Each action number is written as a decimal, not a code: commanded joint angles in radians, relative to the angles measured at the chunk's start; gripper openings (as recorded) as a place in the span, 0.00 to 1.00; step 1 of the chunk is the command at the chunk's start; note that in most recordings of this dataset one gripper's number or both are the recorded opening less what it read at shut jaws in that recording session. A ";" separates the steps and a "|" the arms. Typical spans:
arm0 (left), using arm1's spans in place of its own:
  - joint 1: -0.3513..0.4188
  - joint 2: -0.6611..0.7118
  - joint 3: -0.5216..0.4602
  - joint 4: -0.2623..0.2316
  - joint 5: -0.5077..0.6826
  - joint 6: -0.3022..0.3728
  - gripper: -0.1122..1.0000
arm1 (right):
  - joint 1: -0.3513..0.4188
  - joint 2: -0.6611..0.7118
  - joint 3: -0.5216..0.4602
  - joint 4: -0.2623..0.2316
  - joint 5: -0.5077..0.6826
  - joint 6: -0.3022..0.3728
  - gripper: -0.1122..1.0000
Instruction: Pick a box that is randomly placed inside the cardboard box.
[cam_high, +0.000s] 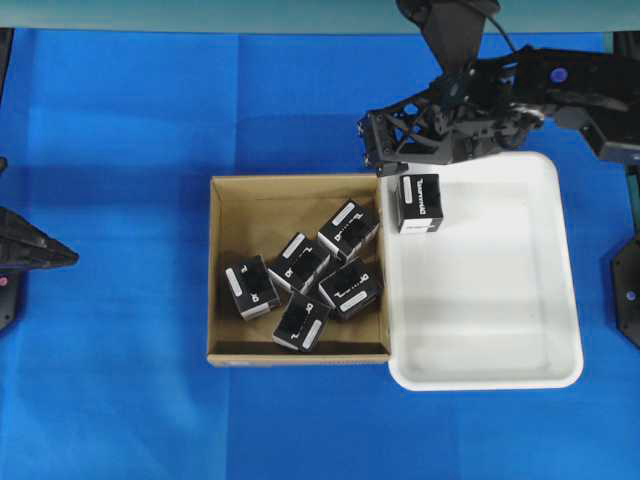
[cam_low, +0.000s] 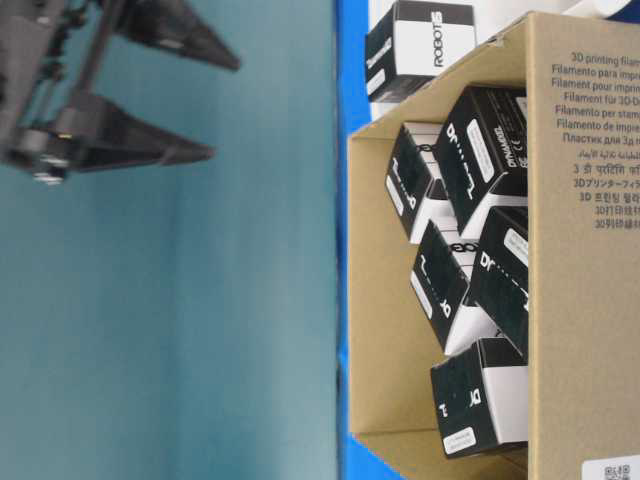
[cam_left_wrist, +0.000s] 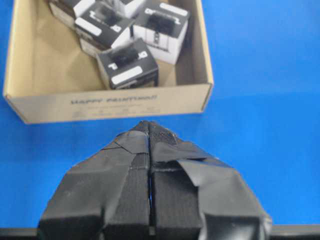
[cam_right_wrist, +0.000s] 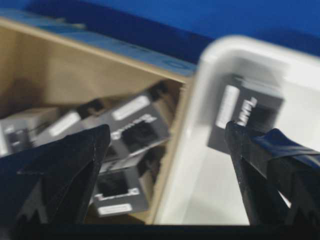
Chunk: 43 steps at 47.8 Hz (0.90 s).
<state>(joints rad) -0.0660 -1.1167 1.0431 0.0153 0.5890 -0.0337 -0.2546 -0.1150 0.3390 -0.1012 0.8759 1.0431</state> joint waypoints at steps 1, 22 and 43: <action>-0.002 0.006 -0.029 0.002 -0.008 0.000 0.04 | 0.006 -0.017 -0.026 -0.005 -0.041 -0.034 0.98; -0.002 0.003 -0.031 0.002 -0.008 0.006 0.04 | 0.025 -0.046 -0.011 -0.005 -0.192 -0.133 0.98; -0.002 -0.034 -0.038 0.002 -0.008 0.009 0.04 | 0.051 -0.132 0.101 -0.005 -0.377 -0.279 0.98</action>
<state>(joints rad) -0.0660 -1.1520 1.0308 0.0138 0.5890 -0.0245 -0.2102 -0.2163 0.4249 -0.1028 0.5538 0.7777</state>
